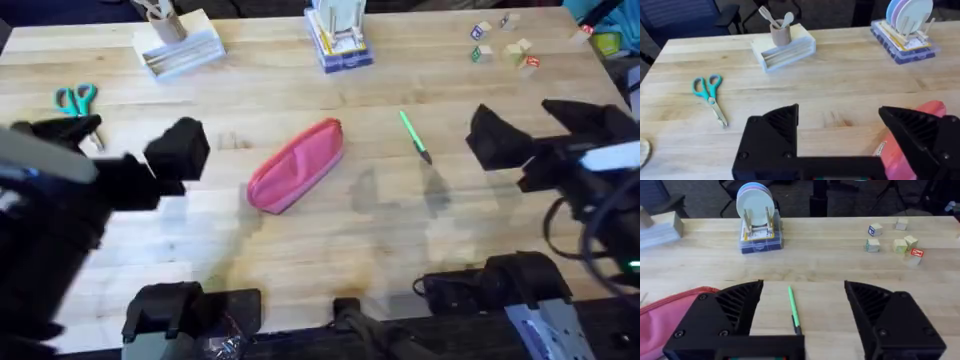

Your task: Unzip the bag, pick up the pens from the table one at a time and place them inside, then zip the bag closed.

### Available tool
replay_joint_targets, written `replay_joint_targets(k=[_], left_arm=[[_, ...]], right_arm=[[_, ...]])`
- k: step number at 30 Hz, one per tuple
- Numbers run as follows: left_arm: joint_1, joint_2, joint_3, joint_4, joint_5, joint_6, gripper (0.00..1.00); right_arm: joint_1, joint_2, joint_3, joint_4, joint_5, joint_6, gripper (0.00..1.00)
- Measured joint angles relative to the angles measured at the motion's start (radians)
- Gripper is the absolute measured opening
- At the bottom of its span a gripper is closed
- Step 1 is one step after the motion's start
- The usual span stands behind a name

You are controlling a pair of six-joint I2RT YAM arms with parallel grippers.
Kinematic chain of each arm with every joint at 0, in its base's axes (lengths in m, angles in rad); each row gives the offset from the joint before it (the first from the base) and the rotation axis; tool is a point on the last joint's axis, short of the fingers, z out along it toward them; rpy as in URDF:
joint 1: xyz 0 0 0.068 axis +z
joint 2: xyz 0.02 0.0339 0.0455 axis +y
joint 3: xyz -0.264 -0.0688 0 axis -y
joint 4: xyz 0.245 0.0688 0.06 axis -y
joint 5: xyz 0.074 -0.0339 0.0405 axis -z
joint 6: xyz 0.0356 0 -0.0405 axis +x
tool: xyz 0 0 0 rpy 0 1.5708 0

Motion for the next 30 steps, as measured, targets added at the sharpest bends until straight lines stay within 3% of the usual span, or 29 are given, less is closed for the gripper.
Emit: replay_joint_targets(k=[3,11,15,22,30], left_arm=[[0.0,0.162,0.183,-0.12,0.0,0.002,0.993],[0.0,0.37,0.401,-0.303,0.001,0.003,0.993],[0.0,0.432,0.435,-0.368,0.046,0.046,0.993],[0.0,0.51,0.437,-0.543,0.211,0.256,0.993],[0.0,0.626,0.437,-0.601,0.271,0.376,0.995]], right_arm=[[0.0,0.122,0.149,-0.089,0.0,0.0,0.997],[0.0,0.27,0.291,-0.132,0.0,0.0,0.997],[0.0,0.301,0.293,-0.139,-0.008,0.0,0.997],[0.0,0.305,0.293,-0.138,-0.023,0.0,0.997],[0.0,0.305,0.293,-0.138,-0.026,0.0,0.997]])
